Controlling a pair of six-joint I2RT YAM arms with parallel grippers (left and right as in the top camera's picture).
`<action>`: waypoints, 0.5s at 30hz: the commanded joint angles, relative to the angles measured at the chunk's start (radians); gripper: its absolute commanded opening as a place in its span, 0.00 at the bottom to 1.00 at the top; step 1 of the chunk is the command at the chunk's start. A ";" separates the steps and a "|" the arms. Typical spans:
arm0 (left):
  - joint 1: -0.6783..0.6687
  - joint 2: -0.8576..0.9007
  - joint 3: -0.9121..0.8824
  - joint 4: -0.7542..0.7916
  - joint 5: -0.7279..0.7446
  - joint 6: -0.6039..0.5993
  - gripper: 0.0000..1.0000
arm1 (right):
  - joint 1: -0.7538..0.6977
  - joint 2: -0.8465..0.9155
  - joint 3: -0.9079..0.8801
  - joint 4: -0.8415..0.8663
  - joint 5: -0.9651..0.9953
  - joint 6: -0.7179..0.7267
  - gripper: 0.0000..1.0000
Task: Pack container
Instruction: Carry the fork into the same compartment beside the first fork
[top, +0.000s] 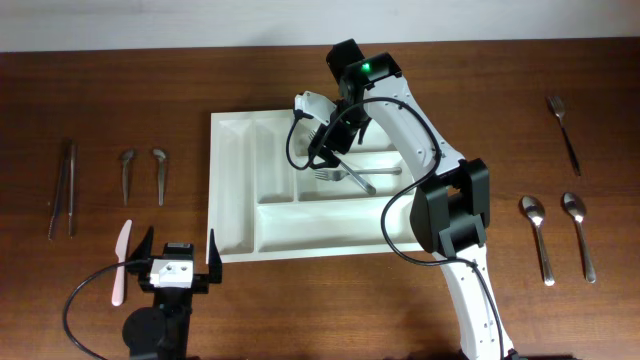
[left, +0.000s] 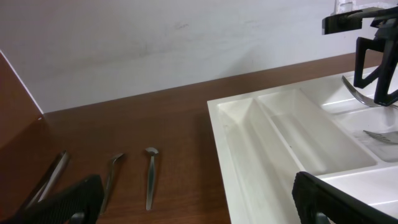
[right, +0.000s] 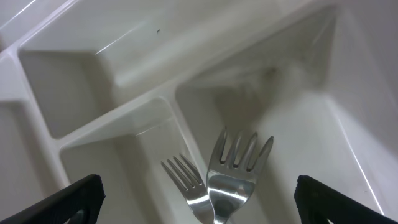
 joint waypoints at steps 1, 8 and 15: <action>0.004 -0.008 -0.006 0.000 -0.007 0.016 0.99 | 0.012 0.009 -0.003 -0.002 -0.042 0.008 0.99; 0.004 -0.008 -0.006 0.000 -0.008 0.015 0.99 | 0.017 0.009 -0.005 -0.008 -0.066 0.008 0.99; 0.004 -0.008 -0.006 0.000 -0.008 0.016 0.99 | 0.031 0.009 -0.005 -0.026 -0.093 0.008 0.99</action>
